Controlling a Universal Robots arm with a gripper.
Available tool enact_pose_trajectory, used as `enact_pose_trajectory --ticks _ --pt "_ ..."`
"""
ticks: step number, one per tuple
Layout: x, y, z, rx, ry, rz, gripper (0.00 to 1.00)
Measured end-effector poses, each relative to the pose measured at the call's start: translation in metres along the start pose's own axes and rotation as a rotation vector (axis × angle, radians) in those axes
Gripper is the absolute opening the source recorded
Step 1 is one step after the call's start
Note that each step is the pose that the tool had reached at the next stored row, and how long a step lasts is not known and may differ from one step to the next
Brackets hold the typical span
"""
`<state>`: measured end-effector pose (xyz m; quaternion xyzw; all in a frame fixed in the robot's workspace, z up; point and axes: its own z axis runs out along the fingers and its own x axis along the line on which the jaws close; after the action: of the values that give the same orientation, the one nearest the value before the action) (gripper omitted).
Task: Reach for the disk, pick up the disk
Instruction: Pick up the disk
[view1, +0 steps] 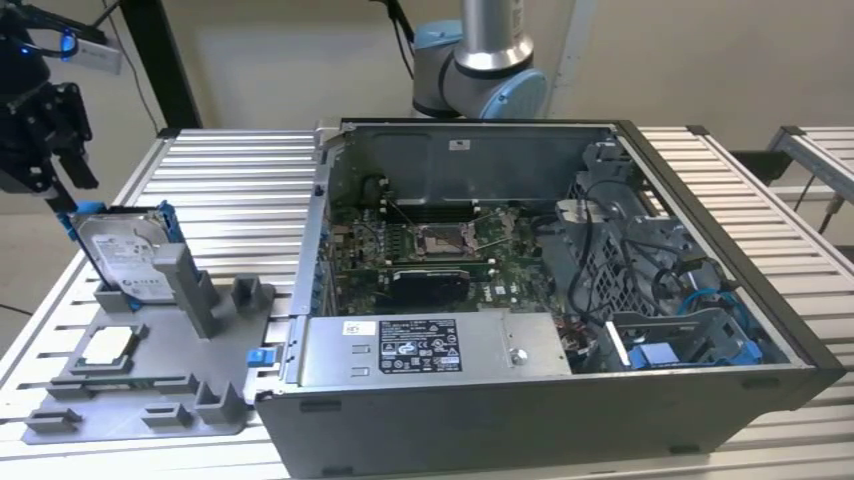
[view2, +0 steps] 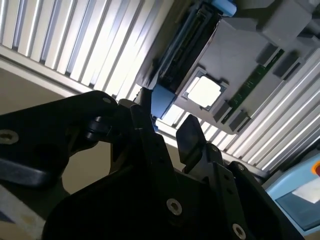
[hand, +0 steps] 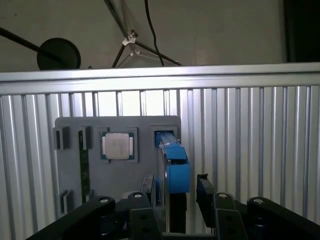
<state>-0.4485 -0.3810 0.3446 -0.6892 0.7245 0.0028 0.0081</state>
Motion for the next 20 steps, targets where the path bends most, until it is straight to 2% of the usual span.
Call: enact_pose_trajectory --ticks 10,20 --pt "0.0002 -0.0022 0.0183 0.0 -0.0012 0.0 1.0" --pt "0.0005 -0.0024 0.0365 -0.0004 -0.0061 0.0 1.0"
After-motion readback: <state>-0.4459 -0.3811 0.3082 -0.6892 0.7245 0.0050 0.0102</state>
